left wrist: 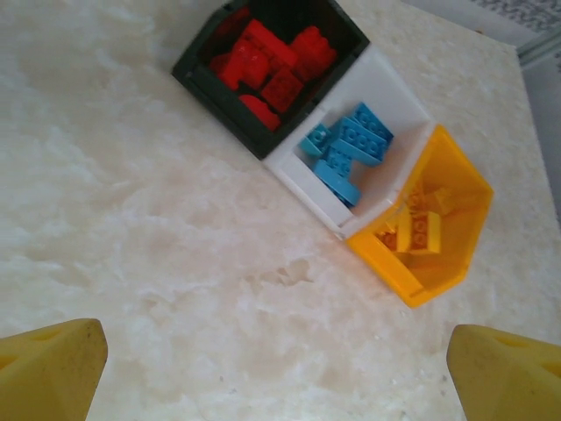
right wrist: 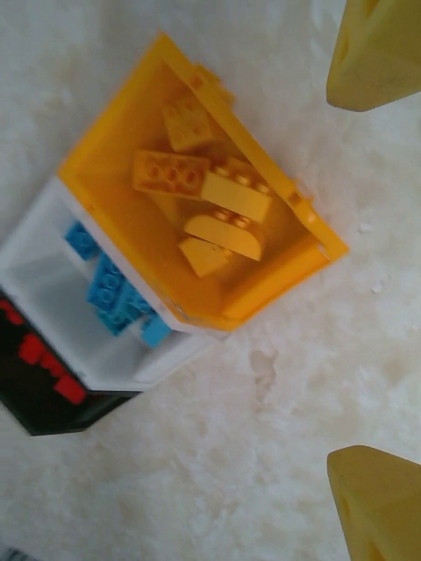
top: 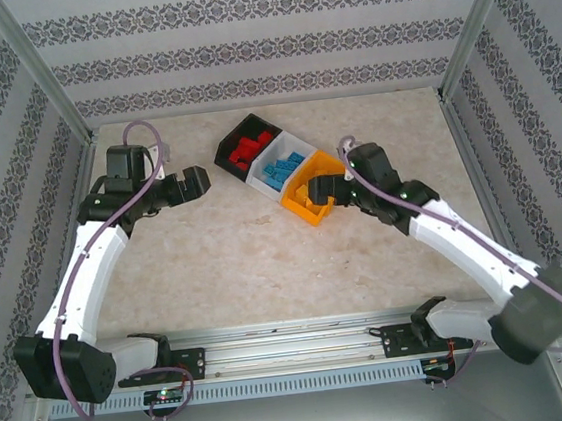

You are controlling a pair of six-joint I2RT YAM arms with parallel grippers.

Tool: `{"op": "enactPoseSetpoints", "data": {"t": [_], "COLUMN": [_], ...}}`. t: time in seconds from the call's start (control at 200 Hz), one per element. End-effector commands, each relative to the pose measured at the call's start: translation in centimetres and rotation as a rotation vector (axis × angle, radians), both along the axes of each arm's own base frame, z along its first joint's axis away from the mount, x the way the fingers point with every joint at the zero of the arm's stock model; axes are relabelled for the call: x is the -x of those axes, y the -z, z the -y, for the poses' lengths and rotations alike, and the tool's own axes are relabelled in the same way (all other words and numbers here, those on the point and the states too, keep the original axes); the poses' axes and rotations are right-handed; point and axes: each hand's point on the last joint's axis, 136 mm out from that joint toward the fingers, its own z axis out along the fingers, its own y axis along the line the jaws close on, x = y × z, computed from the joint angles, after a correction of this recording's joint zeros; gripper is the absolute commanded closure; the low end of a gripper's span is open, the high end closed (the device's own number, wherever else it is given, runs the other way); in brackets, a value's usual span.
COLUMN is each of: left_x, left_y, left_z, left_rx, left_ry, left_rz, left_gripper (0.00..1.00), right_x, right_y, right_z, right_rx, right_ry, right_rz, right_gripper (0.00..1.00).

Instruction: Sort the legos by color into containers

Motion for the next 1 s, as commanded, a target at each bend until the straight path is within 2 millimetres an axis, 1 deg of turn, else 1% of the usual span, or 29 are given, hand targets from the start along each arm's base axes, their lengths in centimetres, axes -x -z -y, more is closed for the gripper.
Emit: {"op": "enactPoseSetpoints", "data": {"t": [0.0, 0.12, 0.23, 0.34, 0.405, 0.51, 0.565, 0.62, 0.719, 0.789, 0.859, 0.929, 0.999], "left_x": [-1.0, -1.1, -1.1, -1.0, -0.6, 0.2, 0.6, 0.9, 1.0, 1.1, 1.2, 1.3, 1.3], "left_y": [-1.3, -0.8, -0.5, -0.5, -1.2, -1.2, -0.5, -0.1, 0.5, 0.5, 0.6, 0.9, 1.5], "left_z": [-1.6, -2.6, -3.1, -3.1, -3.2, -4.9, -5.8, -6.1, -6.6, -7.0, -7.5, -7.8, -7.8], "left_rx": [-0.052, -0.128, -0.190, -0.197, -0.197, -0.179, -0.180, -0.199, -0.249, -0.277, -0.291, -0.294, -0.293], "left_ry": [-0.073, -0.091, -0.092, -0.092, -0.099, -0.219, -0.277, -0.285, -0.289, -0.302, -0.324, -0.341, -0.346], "left_rz": [0.107, 0.172, 0.247, 0.365, 0.483, 0.599, 0.610, 0.622, 0.603, 0.596, 0.591, 0.587, 0.576], "left_gripper": [0.00, 0.00, 0.00, 0.00, 0.00, 0.00, 0.00, 0.00, 0.00, 0.00, 0.00, 0.00, 0.00], "right_x": [-1.2, -0.9, -0.5, -0.6, -1.1, -2.0, -2.4, -2.7, -3.2, -3.4, -3.5, -3.4, -3.4], "right_y": [-3.0, -4.0, -4.0, -3.6, -3.4, -3.3, -3.4, -3.5, -3.8, -3.7, -3.5, -2.9, -1.6], "right_z": [1.0, 1.6, 1.5, 1.5, 1.9, 2.7, 3.3, 4.0, 6.3, 8.8, 12.2, 15.0, 16.9], "right_rx": [0.048, 0.071, 0.106, 0.151, 0.164, 0.155, 0.153, 0.163, 0.206, 0.253, 0.289, 0.309, 0.303], "right_ry": [0.017, 0.001, -0.041, -0.067, -0.048, -0.004, 0.016, 0.033, 0.082, 0.143, 0.245, 0.324, 0.365], "right_rz": [0.274, 0.431, 0.511, 0.524, 0.517, 0.510, 0.510, 0.514, 0.519, 0.509, 0.484, 0.467, 0.444], "right_gripper": [0.02, 0.02, 0.02, 0.02, 0.02, 0.02, 0.02, 0.02, 0.02, 0.02, 0.02, 0.02, 0.02]}}
